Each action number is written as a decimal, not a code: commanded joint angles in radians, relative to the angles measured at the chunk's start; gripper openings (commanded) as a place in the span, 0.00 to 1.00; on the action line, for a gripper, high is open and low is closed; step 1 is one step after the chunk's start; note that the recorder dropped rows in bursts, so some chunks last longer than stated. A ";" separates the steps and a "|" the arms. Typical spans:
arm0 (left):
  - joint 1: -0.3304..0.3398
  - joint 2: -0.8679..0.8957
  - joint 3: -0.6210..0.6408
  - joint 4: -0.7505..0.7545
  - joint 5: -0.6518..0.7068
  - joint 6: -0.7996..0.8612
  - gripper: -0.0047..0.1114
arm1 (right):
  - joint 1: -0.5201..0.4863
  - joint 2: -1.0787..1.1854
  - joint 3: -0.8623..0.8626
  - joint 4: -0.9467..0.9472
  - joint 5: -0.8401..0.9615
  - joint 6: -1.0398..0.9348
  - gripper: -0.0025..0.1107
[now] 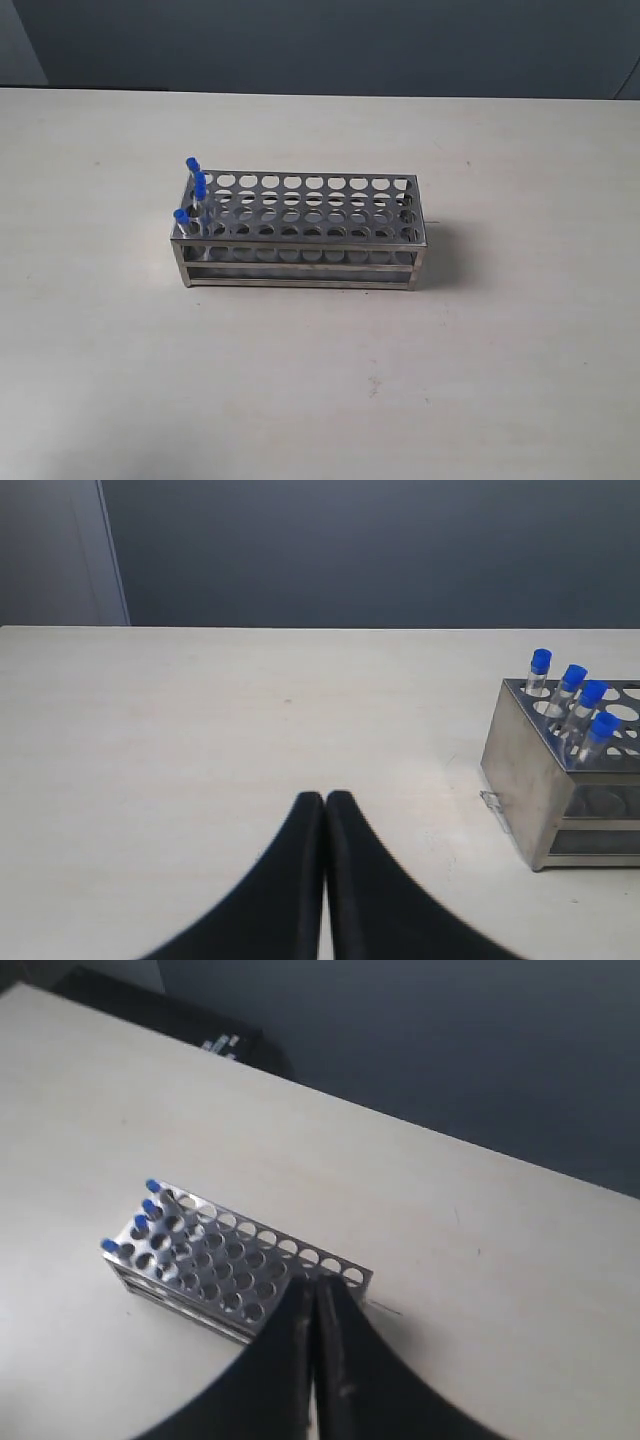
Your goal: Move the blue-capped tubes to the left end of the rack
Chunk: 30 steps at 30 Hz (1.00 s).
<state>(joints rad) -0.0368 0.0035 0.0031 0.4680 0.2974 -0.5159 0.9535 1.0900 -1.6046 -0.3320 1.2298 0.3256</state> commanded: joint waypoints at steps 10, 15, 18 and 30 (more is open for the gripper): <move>-0.005 -0.004 -0.003 -0.001 -0.007 -0.001 0.05 | -0.049 -0.122 0.211 -0.159 -0.018 0.087 0.02; -0.005 -0.004 -0.003 -0.001 -0.007 -0.001 0.05 | -0.301 -0.318 0.554 -0.080 -0.427 0.087 0.02; -0.005 -0.004 -0.003 -0.001 -0.007 -0.001 0.05 | -0.463 -0.462 0.773 -0.026 -0.658 0.087 0.02; -0.005 -0.004 -0.003 -0.001 -0.005 -0.001 0.05 | -0.918 -0.976 1.376 0.141 -0.930 0.087 0.02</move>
<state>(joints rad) -0.0368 0.0035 0.0031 0.4680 0.2974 -0.5159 0.1082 0.1960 -0.3112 -0.2262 0.3443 0.4114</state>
